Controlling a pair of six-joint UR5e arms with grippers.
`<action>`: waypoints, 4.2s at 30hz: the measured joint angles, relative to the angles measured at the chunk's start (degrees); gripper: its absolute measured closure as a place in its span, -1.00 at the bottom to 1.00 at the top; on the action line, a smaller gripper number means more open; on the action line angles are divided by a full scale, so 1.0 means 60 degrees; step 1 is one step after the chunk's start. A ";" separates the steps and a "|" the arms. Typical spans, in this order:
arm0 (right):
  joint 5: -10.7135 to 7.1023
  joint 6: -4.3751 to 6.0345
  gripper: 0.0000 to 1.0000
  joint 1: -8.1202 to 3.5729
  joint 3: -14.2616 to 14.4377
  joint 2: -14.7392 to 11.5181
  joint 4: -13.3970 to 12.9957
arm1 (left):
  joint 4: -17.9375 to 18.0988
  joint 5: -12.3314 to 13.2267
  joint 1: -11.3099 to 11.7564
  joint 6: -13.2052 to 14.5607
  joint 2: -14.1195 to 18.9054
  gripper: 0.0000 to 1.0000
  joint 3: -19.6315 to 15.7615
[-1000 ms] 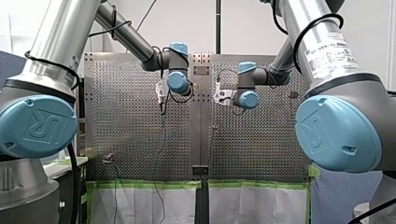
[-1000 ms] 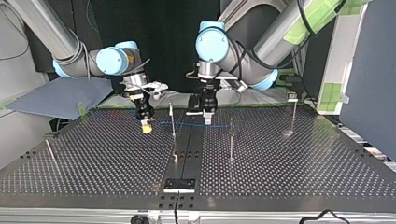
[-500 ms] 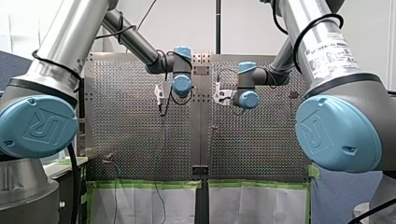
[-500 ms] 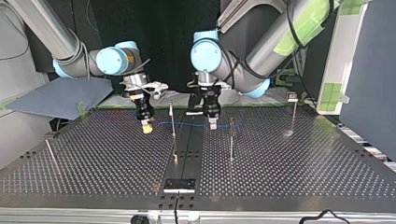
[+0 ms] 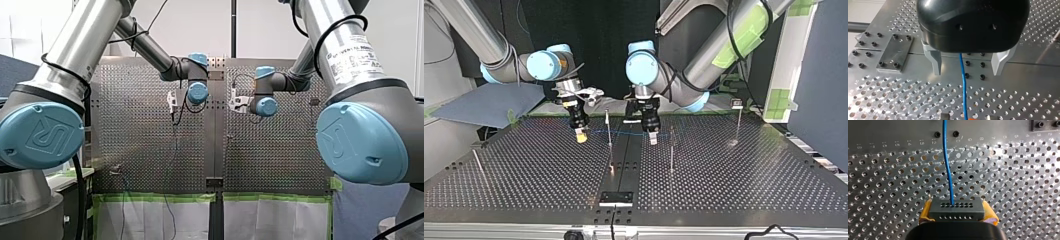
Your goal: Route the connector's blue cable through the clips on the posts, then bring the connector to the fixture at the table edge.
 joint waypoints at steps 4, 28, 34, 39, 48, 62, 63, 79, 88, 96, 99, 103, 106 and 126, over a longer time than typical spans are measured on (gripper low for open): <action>0.0000 -0.0005 1.00 0.0002 0.0000 -0.0002 0.0027 | 0.0107 0.0082 0.0008 0.0082 -0.0003 -1.00 0.0056; -0.0044 -0.0007 1.00 0.0018 -0.0001 -0.0003 0.0048 | 0.0294 -0.0213 0.0024 0.0457 -0.0001 -1.00 0.0076; -0.0044 -0.0007 1.00 0.0006 0.0001 -0.0001 0.0060 | 0.0551 -0.0267 -0.0036 0.0605 -0.0002 -0.29 0.0074; -0.0044 -0.0007 1.00 0.0002 0.0002 0.0002 0.0061 | 0.0662 -0.0608 -0.0081 0.0964 -0.0001 1.00 0.0075; -0.0044 -0.0007 1.00 -0.0015 0.0005 0.0009 0.0059 | 0.0706 -0.0597 -0.0081 0.1101 -0.0002 0.82 0.0072; -0.0009 -0.0028 1.00 -0.0054 0.0014 0.0011 0.0400 | 0.0808 -0.0438 -0.0367 0.0960 0.0000 0.82 -0.0232; 0.0003 -0.0038 1.00 -0.0060 0.0022 0.0012 0.0493 | 0.0886 -0.0429 -0.0405 0.0962 0.0000 0.82 -0.0318; 0.0371 -0.0117 1.00 -0.0082 0.0630 0.0011 0.0776 | 0.1731 -0.0404 -0.0631 0.0948 -0.0234 0.77 -0.1336; 0.0389 -0.0209 1.00 -0.0071 0.0913 0.0010 0.0775 | 0.2021 -0.0377 -0.0773 0.0875 -0.0663 0.77 -0.1361; 0.0401 -0.0305 1.00 -0.0009 0.1219 0.0007 0.0685 | 0.2048 -0.0374 -0.0805 0.0880 -0.0705 0.77 -0.1361; 0.0407 -0.0340 1.00 -0.0004 0.1352 0.0001 0.0635 | 0.2045 -0.0375 -0.0820 0.0907 -0.0825 0.77 -0.1359; 0.0409 -0.0365 1.00 0.0000 0.1531 -0.0002 0.0557 | 0.2110 -0.0390 -0.0854 0.0896 -0.1118 0.77 -0.1360; 0.0405 -0.0417 1.00 0.0006 0.1689 -0.0003 0.0492 | 0.2180 -0.0383 -0.0871 0.0874 -0.1284 0.77 -0.1358; 0.0366 -0.0751 1.00 -0.0067 0.2439 0.0012 0.0189 | 0.2449 -0.0395 -0.1163 0.0662 -0.1917 0.77 -0.1453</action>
